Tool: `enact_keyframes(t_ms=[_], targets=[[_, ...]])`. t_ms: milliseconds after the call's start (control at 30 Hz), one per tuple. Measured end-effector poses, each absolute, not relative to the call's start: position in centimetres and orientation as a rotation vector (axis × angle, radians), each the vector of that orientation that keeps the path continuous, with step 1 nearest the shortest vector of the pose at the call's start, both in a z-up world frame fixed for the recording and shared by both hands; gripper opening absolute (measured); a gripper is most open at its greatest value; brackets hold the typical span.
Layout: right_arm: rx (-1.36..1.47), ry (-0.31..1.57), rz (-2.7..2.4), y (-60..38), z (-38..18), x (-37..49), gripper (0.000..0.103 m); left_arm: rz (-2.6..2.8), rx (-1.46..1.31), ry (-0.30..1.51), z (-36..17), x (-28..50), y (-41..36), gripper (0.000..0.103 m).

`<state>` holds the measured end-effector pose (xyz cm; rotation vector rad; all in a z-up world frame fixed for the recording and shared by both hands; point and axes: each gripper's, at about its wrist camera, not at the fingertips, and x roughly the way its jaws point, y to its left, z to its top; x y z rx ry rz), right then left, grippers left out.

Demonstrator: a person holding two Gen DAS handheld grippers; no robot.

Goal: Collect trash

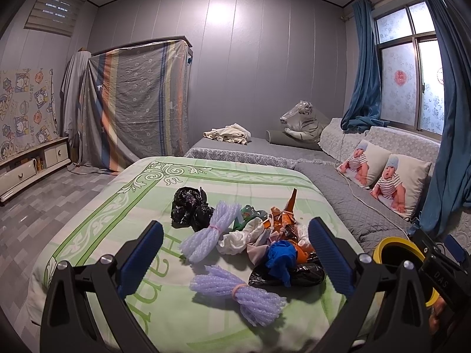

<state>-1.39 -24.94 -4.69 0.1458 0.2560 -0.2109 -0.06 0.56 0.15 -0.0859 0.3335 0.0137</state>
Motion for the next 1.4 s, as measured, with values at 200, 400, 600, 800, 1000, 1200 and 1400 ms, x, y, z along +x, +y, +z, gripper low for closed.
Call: enact_keyframes(t_ms=[200, 400, 600, 800, 1000, 1200, 1400], targets=[[0.147, 0.264, -0.208, -24.79, -5.36, -1.17, 0.095, 0.013, -0.083, 0.338, -0.15, -0.04, 0.48, 0.095], [0.146, 0.264, -0.209, -24.82, -5.3, -1.13, 0.095, 0.012, -0.084, 0.338, -0.26, -0.06, 0.47, 0.095], [0.148, 0.263, -0.208, -24.86, -5.29, -1.13, 0.095, 0.013, -0.082, 0.338, -0.3, -0.08, 0.42, 0.095], [0.149, 0.265, -0.208, -24.9, -5.23, -1.14, 0.095, 0.013, -0.081, 0.339, -0.39, -0.04, 0.42, 0.095], [0.149, 0.264, -0.208, -24.83, -5.35, -1.12, 0.095, 0.013, -0.082, 0.339, -0.45, -0.05, 0.42, 0.095], [0.151, 0.266, -0.206, -24.86, -5.32, -1.15, 0.095, 0.014, -0.08, 0.339, -0.38, -0.03, 0.38, 0.095], [0.153, 0.264, -0.209, -25.03, -5.48, -1.13, 0.095, 0.014, -0.079, 0.339, -0.5, -0.04, 0.32, 0.095]])
